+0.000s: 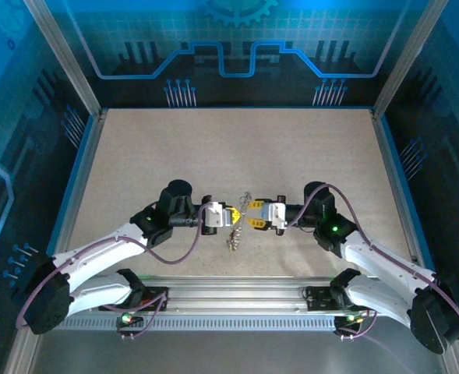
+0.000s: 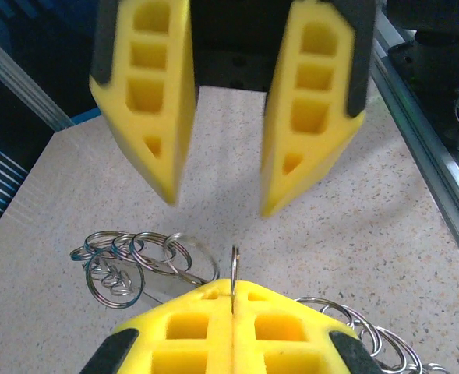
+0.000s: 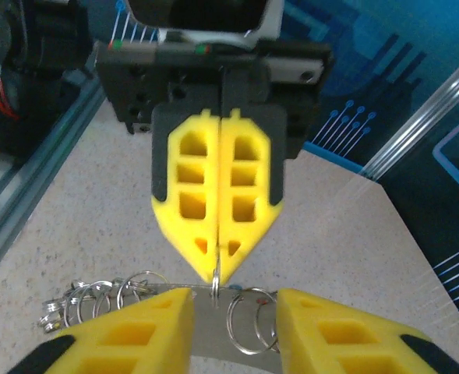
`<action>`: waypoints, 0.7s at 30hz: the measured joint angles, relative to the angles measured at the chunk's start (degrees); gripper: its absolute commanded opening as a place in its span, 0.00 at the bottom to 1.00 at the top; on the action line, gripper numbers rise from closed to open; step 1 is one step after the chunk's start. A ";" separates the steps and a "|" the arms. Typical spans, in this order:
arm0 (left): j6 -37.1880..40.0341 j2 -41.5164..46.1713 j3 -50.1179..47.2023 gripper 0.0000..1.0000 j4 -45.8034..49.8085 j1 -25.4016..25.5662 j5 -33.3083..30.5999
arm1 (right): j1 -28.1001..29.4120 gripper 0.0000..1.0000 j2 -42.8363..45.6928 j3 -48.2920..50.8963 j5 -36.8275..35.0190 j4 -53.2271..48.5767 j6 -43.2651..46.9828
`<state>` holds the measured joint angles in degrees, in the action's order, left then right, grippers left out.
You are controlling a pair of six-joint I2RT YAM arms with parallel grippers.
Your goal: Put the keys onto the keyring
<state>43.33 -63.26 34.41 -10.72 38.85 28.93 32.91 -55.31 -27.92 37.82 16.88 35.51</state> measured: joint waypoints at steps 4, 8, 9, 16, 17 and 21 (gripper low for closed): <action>-2.12 1.05 -1.86 0.00 -1.18 -1.51 0.04 | -0.59 0.98 0.70 0.90 -1.03 3.32 -3.69; -4.98 3.93 -3.04 0.00 -0.79 -3.19 -0.96 | -0.79 1.00 1.81 0.87 -6.58 4.66 -8.28; -5.95 5.51 -3.43 0.00 -0.22 -3.82 -1.57 | -0.81 1.00 2.10 0.76 -8.87 4.66 -9.73; -13.62 17.18 -3.98 0.00 5.86 -13.49 -2.80 | -2.62 1.00 -5.73 -11.43 -26.10 -5.68 -33.14; -14.67 18.58 -3.98 0.00 6.67 -15.23 -2.80 | -3.61 0.97 -7.87 -13.90 -27.41 -7.34 -36.26; -19.98 24.30 -3.98 0.00 11.98 -23.19 -3.48 | -5.42 0.81 -17.75 -21.31 -30.80 -13.75 -47.41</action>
<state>23.35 -38.96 30.44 1.26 15.66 25.45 27.49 -73.06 -49.23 7.03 3.14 -11.90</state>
